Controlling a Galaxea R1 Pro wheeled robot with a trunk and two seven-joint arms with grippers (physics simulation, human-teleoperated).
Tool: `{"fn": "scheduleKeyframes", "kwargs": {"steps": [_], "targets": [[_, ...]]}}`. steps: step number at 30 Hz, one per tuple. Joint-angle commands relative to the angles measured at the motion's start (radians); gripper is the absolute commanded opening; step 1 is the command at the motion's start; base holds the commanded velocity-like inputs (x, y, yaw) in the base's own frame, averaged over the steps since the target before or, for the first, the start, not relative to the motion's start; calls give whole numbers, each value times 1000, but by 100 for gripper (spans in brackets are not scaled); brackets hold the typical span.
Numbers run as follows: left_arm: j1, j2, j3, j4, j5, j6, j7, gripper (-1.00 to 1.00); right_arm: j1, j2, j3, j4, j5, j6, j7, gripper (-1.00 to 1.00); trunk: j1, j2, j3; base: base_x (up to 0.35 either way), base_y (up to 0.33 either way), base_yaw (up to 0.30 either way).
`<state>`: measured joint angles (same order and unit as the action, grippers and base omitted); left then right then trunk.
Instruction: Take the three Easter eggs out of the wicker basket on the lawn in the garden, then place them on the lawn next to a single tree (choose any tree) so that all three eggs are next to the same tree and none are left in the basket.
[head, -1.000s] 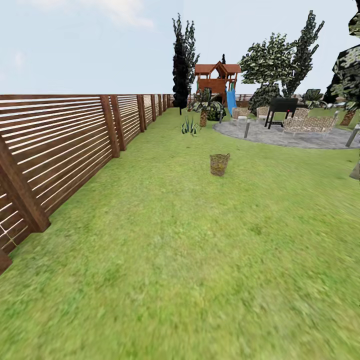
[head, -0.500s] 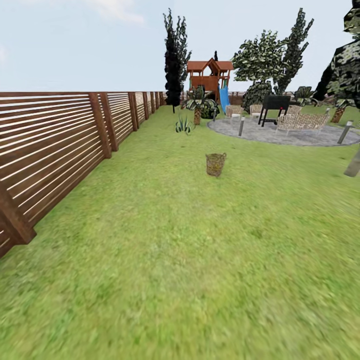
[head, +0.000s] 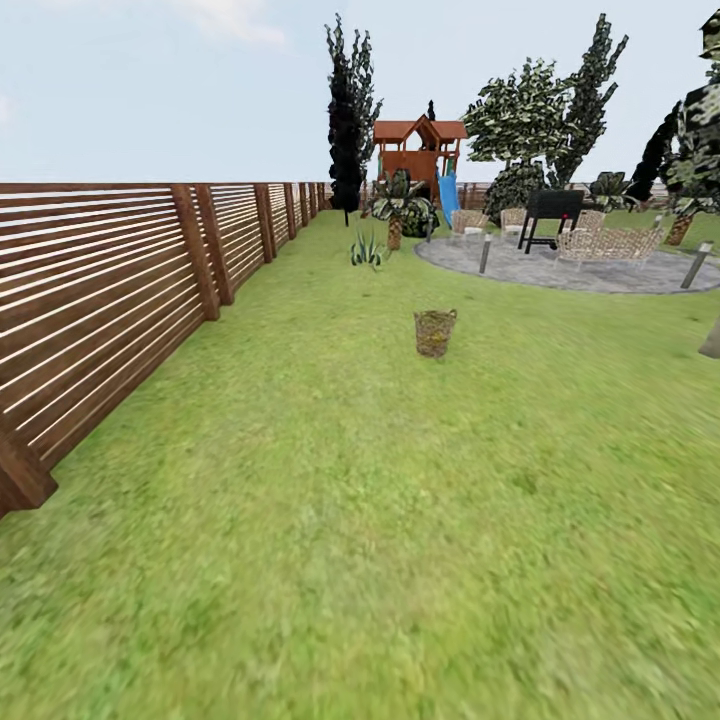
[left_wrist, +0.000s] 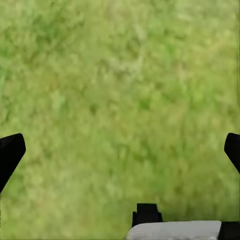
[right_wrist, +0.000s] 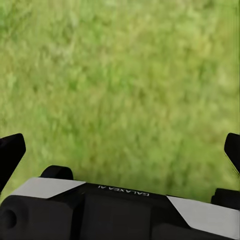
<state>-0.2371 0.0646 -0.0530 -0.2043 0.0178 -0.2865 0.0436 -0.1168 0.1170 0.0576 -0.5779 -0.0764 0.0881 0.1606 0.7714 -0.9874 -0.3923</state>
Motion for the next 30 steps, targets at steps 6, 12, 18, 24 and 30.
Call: {"fn": "scheduleKeyframes", "kwargs": {"steps": [6,12,18,24,30], "targets": [[-1,-1,-13,50,1,2,3,100,0,-4,-4,0,-8,7,3,100,1,-1,-5,334,2,0],[1,-9,-13,68,2,4,6,100,0,-7,-9,1,-8,6,4,100,1,-1,-10,335,0,-44],[2,-11,-13,70,4,7,6,100,0,-7,-9,1,-7,5,5,100,1,-1,-12,337,0,-16],[2,-11,-13,71,4,7,5,100,0,-8,-9,1,-7,3,5,100,1,-1,-12,338,0,-2],[2,-11,-13,71,4,7,4,100,0,-9,-9,2,-8,3,5,100,1,-1,-12,338,0,0]]}}
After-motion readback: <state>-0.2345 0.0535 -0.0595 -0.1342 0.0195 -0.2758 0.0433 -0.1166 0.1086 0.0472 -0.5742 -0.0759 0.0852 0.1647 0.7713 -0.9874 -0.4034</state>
